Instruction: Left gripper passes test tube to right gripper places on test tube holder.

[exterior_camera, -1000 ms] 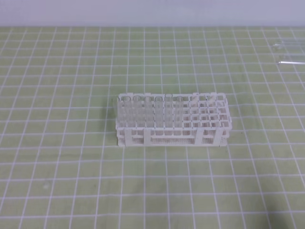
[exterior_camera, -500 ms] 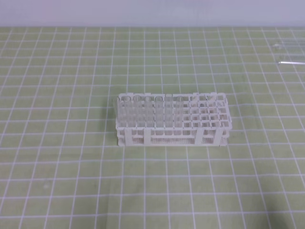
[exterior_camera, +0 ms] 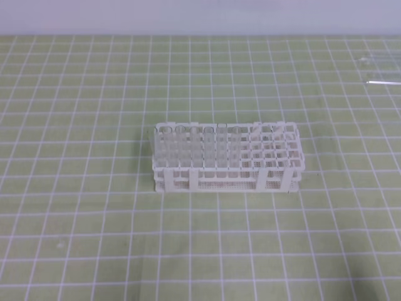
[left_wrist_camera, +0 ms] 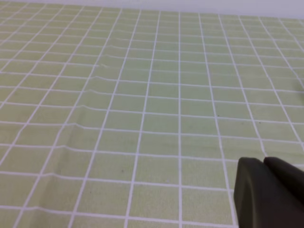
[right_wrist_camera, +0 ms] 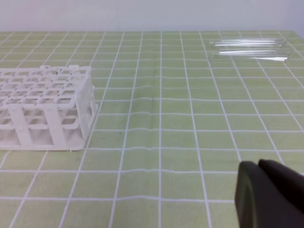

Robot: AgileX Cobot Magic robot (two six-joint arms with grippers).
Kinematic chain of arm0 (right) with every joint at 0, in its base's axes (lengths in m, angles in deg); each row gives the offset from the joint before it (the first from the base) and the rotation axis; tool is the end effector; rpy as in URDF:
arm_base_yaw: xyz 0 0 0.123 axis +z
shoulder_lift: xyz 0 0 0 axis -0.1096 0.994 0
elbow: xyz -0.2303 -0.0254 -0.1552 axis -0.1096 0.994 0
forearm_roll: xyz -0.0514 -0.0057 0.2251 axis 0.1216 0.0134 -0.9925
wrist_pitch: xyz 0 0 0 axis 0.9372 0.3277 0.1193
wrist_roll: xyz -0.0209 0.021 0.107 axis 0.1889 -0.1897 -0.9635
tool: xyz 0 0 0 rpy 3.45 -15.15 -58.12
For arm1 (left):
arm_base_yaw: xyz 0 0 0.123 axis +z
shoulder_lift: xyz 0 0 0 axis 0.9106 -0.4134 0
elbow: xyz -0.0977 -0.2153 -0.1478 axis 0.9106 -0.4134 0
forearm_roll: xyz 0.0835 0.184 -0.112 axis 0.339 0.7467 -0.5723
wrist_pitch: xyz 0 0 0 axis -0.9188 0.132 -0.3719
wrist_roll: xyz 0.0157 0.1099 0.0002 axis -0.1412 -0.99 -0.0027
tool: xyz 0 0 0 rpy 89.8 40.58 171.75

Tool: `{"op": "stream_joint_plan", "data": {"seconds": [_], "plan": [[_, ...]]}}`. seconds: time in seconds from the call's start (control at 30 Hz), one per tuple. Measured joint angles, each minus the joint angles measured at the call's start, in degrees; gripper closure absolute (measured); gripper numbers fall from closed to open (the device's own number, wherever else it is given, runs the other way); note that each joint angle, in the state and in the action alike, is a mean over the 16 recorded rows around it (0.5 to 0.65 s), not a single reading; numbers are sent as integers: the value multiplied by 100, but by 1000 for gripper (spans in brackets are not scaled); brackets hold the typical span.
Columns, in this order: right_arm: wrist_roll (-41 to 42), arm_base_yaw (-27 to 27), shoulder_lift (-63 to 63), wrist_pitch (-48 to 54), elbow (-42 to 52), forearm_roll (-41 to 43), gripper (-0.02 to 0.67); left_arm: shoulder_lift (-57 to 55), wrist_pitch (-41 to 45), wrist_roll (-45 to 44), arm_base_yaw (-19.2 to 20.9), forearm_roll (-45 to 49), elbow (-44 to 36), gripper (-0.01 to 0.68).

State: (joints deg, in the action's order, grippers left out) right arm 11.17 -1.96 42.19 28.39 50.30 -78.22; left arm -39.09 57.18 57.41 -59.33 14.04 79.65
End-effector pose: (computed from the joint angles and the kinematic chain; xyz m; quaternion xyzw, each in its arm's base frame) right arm 0.0598 0.0051 0.1834 -0.0053 0.7741 0.0470 0.6313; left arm 0.0581 -0.0018 0.1789 -0.0091 0.7816 0.0142 0.6236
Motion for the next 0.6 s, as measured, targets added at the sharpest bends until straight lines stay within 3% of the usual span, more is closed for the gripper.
{"op": "stream_joint_plan", "data": {"seconds": [0.6], "plan": [[0,0,0,0,0,0,665,-2,0,10,1,-6,-3,675]]}}
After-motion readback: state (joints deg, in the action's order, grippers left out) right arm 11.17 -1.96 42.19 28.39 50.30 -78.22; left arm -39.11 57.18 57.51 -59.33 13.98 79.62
